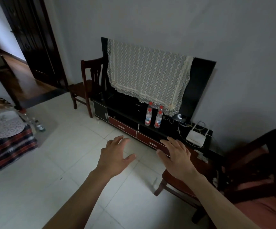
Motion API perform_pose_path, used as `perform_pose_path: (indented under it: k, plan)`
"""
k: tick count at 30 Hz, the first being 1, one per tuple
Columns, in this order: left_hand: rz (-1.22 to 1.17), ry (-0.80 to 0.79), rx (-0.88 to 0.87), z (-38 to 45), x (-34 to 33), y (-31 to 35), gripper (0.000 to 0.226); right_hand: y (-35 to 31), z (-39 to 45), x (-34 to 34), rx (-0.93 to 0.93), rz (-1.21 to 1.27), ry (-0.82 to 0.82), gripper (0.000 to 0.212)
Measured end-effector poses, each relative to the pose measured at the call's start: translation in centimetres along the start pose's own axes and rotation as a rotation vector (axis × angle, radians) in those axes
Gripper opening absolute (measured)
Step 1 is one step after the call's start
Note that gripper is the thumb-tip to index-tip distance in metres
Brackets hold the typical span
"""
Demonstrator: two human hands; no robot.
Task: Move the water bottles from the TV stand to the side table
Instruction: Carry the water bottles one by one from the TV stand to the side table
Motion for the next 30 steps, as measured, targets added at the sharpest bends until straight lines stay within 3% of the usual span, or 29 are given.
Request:
perform_pose_path:
  k: [11,24,28,30]
  plan:
    - [0.026,-0.129,0.037,11.2,-2.3,-5.0,0.069,0.1,13.8,-2.4,-0.058,0.007,-0.081,0.058]
    - [0.048,-0.101,0.058,30.9,-1.4,-6.1,0.065,3.4,33.7,-0.6,-0.067,-0.017,-0.073,0.060]
    - [0.018,-0.125,0.051,34.7,-2.4,-7.6,0.064,2.9,37.6,-1.2,-0.068,-0.025,-0.060,0.075]
    - [0.005,-0.122,0.034,37.0,-2.8,-8.6,0.063,2.3,39.8,-1.9,-0.074,-0.033,-0.073,0.066]
Point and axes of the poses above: each hand's wrist, its own z-axis towards the middle knuckle, its own x-axis out of the back of the hand, y = z × x, the point moved 3 cm from there along z, towards the middle knuckle, and after that the axes turned 9 degrees about -x, right-handed, at the moved point
